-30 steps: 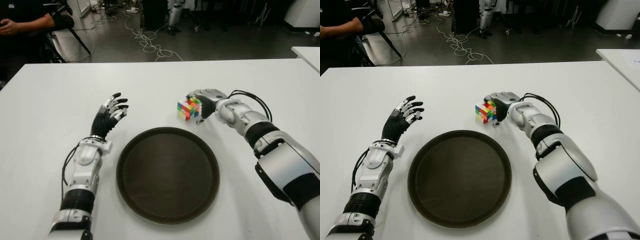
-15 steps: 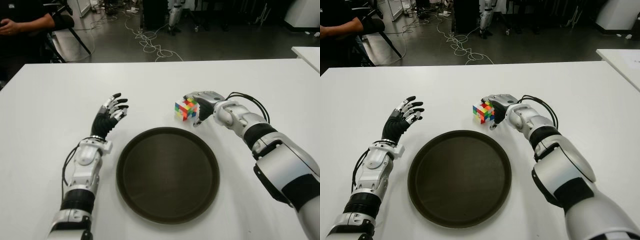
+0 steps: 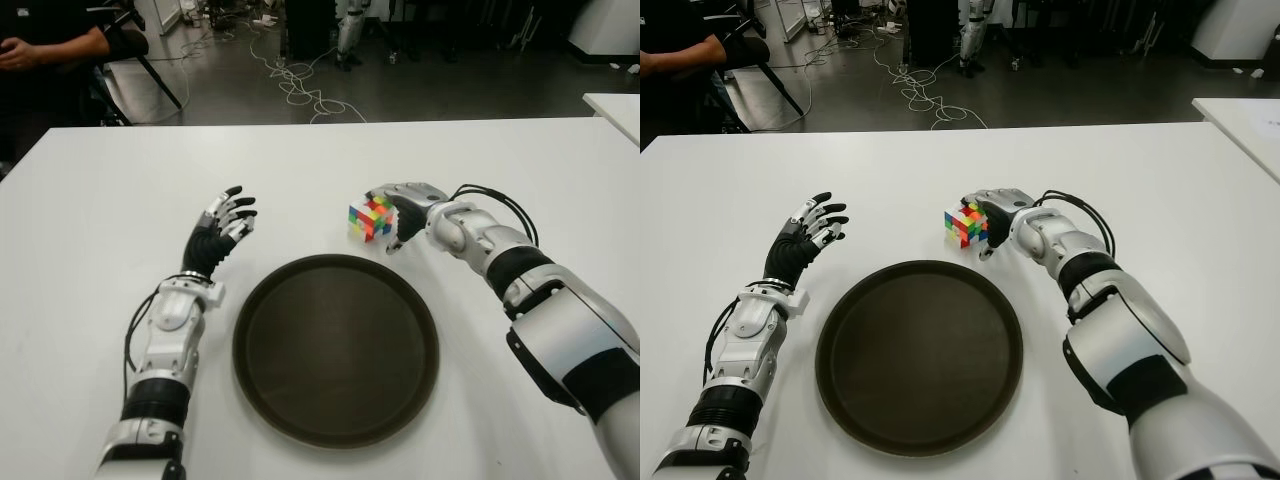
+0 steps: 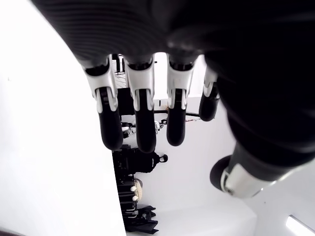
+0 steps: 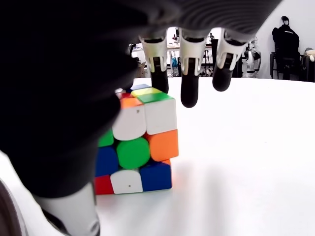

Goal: Pick up the Rubik's Cube and put it in the plate

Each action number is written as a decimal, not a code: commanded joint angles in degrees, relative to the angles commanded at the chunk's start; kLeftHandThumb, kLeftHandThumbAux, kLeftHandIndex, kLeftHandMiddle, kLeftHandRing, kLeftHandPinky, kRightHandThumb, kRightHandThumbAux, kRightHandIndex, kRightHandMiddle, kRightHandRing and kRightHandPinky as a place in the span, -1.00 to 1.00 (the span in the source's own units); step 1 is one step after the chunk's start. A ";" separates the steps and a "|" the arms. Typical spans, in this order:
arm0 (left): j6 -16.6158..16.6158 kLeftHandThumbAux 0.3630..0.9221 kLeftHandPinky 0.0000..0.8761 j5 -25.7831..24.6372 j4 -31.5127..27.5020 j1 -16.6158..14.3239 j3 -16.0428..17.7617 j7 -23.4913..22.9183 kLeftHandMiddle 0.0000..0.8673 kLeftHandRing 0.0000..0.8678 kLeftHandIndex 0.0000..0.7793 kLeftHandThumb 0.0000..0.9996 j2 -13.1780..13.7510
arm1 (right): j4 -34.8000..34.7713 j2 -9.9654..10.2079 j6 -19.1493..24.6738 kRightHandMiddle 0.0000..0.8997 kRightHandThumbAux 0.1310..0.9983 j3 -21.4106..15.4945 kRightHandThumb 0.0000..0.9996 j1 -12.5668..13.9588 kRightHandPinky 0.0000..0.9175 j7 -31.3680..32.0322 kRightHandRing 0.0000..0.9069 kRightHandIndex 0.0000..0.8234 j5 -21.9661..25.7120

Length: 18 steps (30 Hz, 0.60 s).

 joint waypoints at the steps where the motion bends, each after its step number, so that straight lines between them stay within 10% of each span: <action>1: -0.13 0.14 -0.33 -0.06 0.02 0.00 0.02 -0.11 -0.44 -0.43 -0.63 -0.31 0.01 | 0.00 0.03 -0.09 -0.69 0.63 0.00 -1.00 0.05 -0.69 -0.03 -0.67 -0.62 0.01; 18: -0.18 0.12 -0.37 0.70 0.47 -0.25 -0.18 0.35 -0.46 -0.46 -0.64 -0.39 0.37 | 0.09 0.19 -0.10 -0.65 0.66 -0.03 -1.00 0.13 -0.65 -0.33 -0.63 -0.56 0.05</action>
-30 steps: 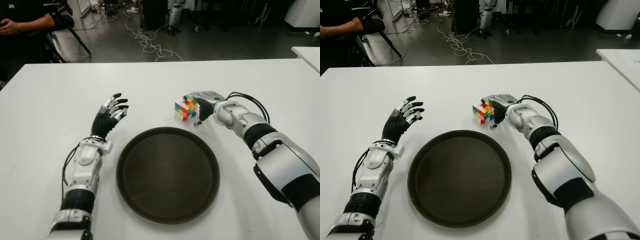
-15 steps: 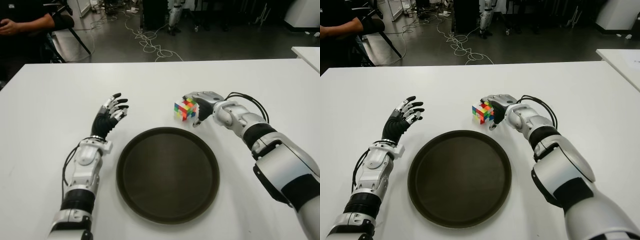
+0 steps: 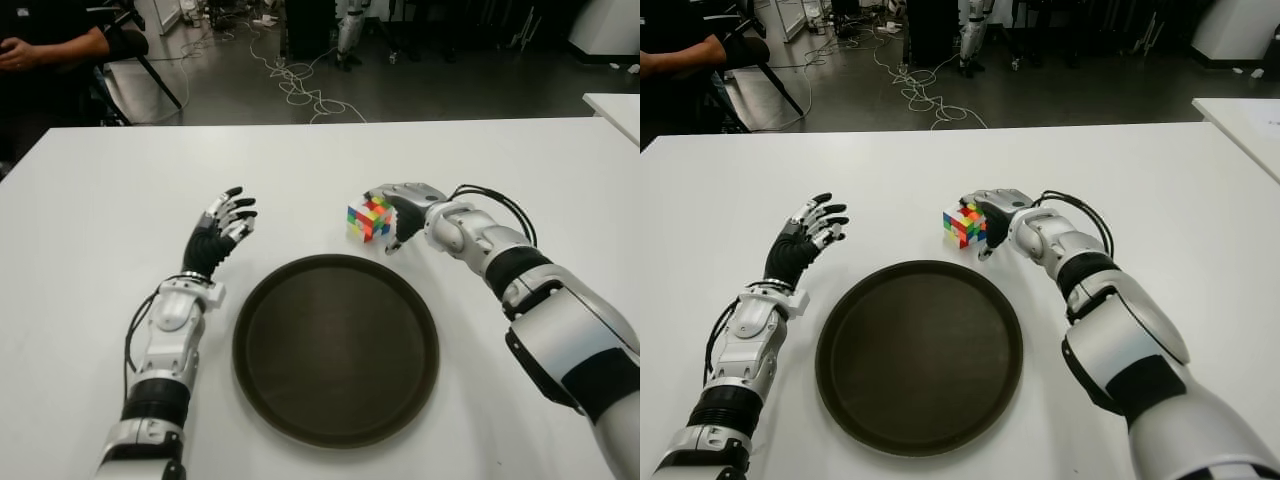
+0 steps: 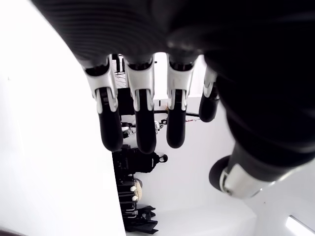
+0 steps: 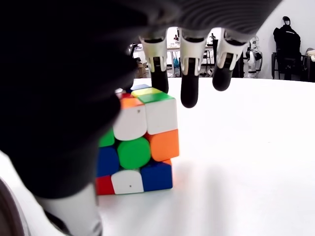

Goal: Pick up the Rubik's Cube and put it in the plate

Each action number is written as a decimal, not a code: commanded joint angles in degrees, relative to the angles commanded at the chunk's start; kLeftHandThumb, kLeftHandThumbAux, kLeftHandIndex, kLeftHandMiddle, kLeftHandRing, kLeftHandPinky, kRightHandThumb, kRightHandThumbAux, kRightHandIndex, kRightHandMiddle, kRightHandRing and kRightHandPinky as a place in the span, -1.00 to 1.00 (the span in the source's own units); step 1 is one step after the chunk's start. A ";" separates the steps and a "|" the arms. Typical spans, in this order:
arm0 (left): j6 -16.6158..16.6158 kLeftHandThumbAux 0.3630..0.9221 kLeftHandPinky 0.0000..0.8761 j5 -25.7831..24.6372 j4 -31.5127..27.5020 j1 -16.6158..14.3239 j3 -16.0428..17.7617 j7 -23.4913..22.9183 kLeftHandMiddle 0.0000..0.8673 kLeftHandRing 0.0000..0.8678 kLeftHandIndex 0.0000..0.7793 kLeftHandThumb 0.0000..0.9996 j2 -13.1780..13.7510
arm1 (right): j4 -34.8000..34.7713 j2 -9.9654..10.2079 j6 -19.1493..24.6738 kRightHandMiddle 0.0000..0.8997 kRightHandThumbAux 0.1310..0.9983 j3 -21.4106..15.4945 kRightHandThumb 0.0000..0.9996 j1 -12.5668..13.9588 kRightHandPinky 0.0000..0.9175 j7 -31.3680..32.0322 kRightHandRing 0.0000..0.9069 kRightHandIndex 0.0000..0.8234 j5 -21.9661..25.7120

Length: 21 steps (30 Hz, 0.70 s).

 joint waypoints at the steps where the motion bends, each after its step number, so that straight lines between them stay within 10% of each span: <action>1: 0.03 0.13 -0.36 -0.03 0.00 -0.01 0.01 -0.03 -0.46 -0.46 -0.64 -0.39 0.00 | 0.00 0.01 -0.01 -0.64 0.67 -0.03 -1.00 0.01 -0.64 -0.07 -0.62 -0.54 0.03; 21: 0.22 0.10 -0.35 -0.06 -0.66 0.32 -0.17 -0.25 -0.47 -0.46 -0.65 -0.38 0.01 | -3.37 -2.96 -2.15 -0.65 0.59 2.29 -1.00 -4.24 -0.71 -1.40 -0.64 -0.65 -1.69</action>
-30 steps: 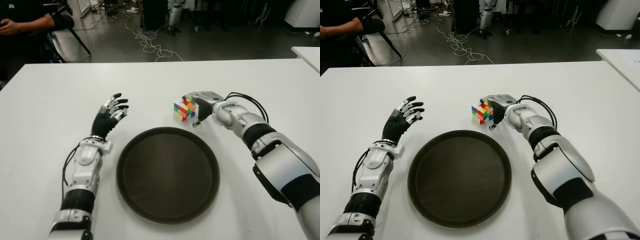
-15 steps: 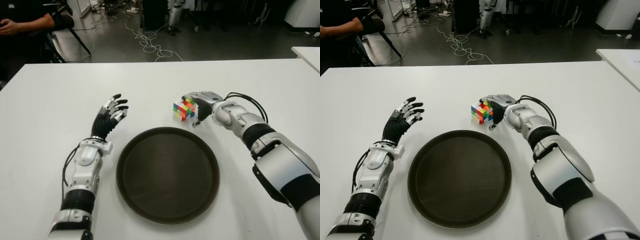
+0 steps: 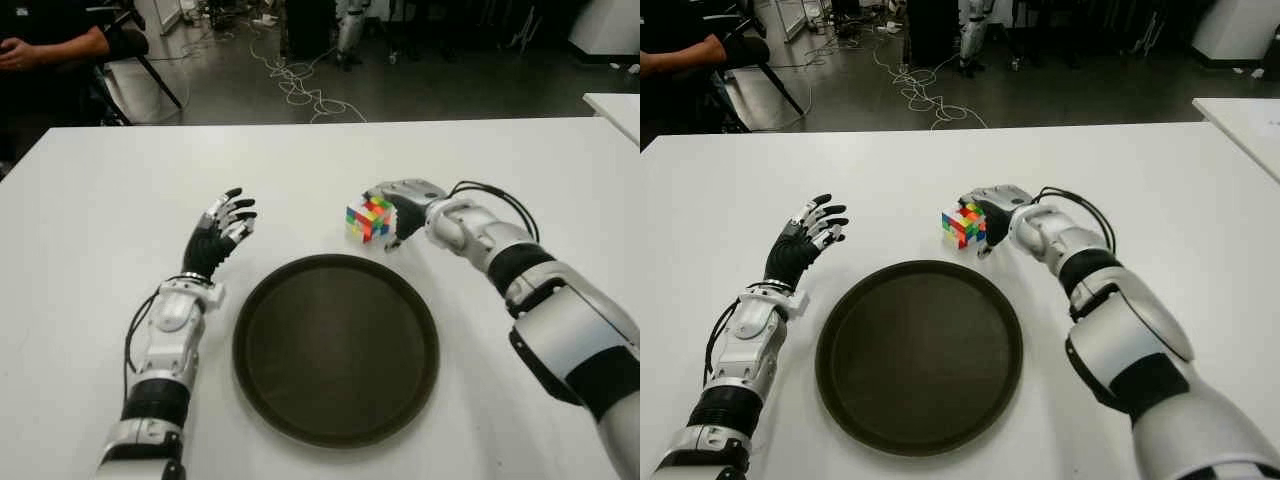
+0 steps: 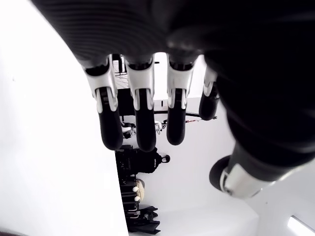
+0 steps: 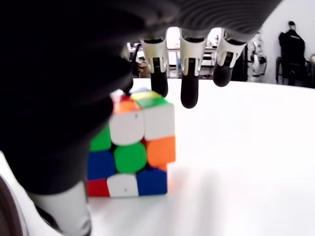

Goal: Pick up the Rubik's Cube and put it in the plate

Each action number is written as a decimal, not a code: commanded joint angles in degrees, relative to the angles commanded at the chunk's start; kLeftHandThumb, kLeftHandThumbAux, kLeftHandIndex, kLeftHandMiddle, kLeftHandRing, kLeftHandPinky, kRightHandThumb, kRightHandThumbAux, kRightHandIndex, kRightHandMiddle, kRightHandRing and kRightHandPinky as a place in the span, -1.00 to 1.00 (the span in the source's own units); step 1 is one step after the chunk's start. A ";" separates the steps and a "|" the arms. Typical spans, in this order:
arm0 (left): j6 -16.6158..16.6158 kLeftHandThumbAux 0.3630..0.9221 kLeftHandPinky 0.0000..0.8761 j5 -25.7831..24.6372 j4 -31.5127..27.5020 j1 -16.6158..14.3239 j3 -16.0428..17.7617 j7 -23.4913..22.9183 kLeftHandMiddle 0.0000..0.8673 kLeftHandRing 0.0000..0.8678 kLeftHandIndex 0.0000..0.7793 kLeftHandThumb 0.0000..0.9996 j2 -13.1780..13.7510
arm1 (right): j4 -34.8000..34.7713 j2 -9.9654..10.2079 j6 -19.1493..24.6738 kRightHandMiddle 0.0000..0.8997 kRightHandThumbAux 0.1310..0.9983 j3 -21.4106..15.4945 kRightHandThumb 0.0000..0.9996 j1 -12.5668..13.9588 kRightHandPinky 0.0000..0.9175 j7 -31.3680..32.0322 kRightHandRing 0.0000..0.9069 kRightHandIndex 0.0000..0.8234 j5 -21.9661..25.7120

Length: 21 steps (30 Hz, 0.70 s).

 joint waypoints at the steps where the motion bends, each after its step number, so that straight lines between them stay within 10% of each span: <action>1: -0.01 0.10 -0.34 0.00 -0.08 0.04 -0.02 -0.01 -0.47 -0.46 -0.65 -0.38 0.00 | -0.20 -0.07 -0.06 -0.65 0.59 0.10 -1.00 -0.18 -0.71 0.10 -0.64 -0.65 -0.01; 21: -0.45 0.09 -0.34 -0.15 1.27 -0.61 0.20 -0.11 -0.49 -0.46 -0.64 -0.39 0.23 | -10.81 -3.10 -3.67 -0.60 0.60 -2.29 -1.00 -1.54 -0.63 5.91 -0.59 -0.64 2.57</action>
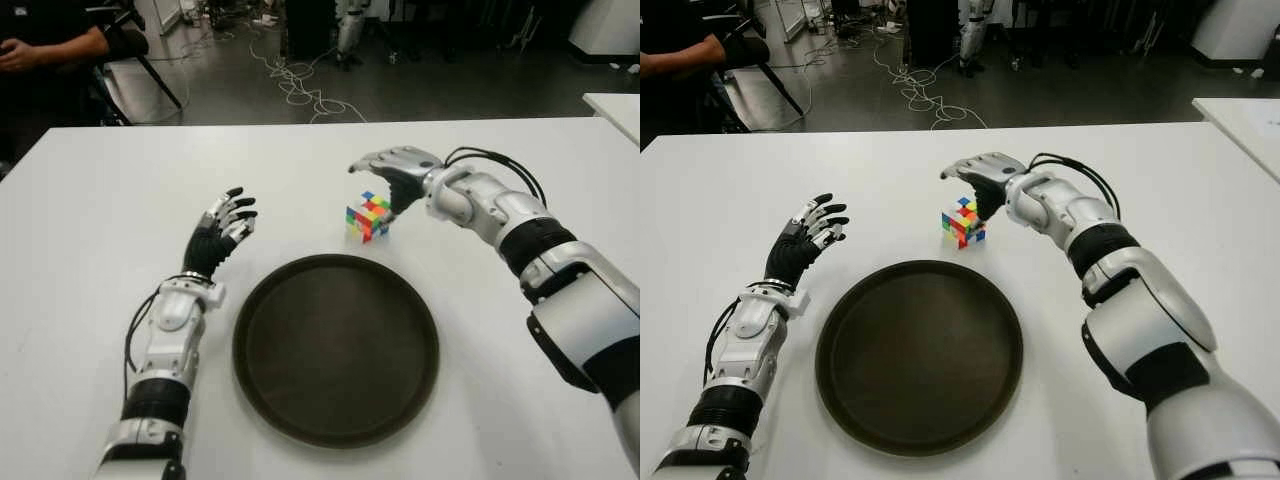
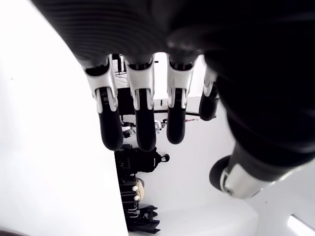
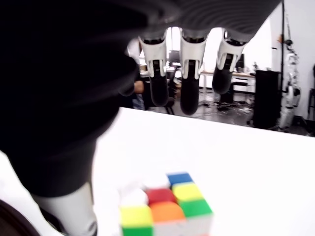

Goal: Pick up the Rubik's Cube and put it in the plate

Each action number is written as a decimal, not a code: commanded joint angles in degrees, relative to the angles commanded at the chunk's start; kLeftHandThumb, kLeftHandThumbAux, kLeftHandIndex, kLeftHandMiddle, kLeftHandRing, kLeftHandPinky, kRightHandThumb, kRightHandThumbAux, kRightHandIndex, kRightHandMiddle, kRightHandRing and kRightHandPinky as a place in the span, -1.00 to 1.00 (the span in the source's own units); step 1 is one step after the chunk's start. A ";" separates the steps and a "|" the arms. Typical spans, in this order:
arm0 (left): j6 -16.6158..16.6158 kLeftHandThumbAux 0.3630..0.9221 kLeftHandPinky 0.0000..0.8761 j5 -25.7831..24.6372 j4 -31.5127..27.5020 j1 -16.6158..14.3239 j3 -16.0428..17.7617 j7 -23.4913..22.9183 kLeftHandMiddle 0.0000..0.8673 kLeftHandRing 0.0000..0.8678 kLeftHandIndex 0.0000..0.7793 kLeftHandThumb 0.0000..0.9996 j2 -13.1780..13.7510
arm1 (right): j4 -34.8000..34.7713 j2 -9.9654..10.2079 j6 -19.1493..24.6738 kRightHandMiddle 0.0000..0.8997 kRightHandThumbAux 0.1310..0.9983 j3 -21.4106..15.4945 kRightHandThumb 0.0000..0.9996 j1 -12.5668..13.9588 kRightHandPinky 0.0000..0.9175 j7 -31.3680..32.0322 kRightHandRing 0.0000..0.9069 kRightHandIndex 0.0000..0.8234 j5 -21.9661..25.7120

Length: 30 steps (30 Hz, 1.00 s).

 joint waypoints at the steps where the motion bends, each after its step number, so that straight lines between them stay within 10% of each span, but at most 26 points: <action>1: -0.06 0.09 -0.33 -0.08 0.16 -0.06 0.04 -0.10 -0.49 -0.45 -0.64 -0.39 0.02 | -0.02 0.20 0.28 -0.60 0.60 -0.07 -1.00 -0.24 -0.63 -0.05 -0.59 -0.64 -0.11; 18: -0.05 0.04 -0.35 -0.08 1.22 -0.65 0.35 -0.56 -0.48 -0.45 -0.64 -0.39 0.41 | 11.12 8.44 6.20 -0.58 0.62 0.19 -1.00 -4.19 -0.58 -8.52 -0.55 -0.58 -1.06; 30: 0.44 0.07 -0.36 0.17 0.20 -0.21 0.02 -0.14 -0.48 -0.46 -0.64 -0.36 0.02 | 15.62 15.86 15.62 -0.63 0.67 2.76 -1.00 -0.56 -0.60 -14.21 -0.59 -0.58 -3.34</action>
